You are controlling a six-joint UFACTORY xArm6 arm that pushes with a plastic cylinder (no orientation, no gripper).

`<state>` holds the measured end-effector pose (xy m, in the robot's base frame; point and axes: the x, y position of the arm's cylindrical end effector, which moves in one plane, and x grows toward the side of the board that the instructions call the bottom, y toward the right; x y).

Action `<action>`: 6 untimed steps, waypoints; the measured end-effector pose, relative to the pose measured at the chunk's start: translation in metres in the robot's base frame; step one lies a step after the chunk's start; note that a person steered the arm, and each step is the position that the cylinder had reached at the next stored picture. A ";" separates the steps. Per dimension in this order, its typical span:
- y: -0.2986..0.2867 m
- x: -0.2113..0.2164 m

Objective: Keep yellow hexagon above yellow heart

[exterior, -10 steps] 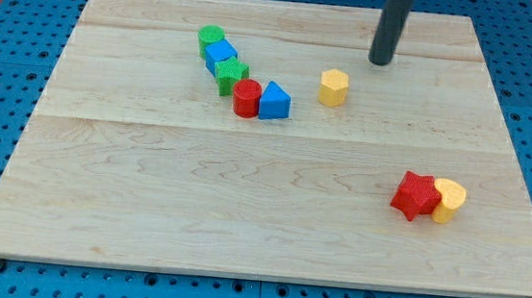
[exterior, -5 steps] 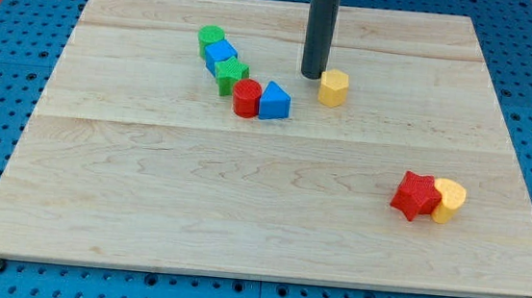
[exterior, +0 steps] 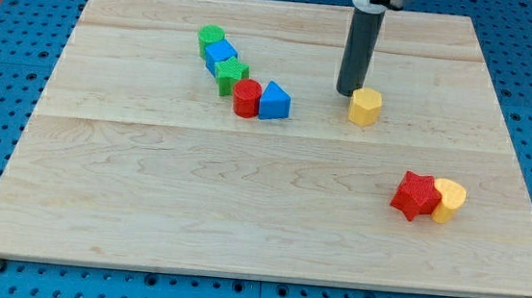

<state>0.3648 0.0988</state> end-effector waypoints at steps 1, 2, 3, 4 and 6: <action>0.001 0.013; 0.006 0.026; 0.025 0.026; 0.035 0.035; 0.035 0.075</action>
<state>0.4396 0.1343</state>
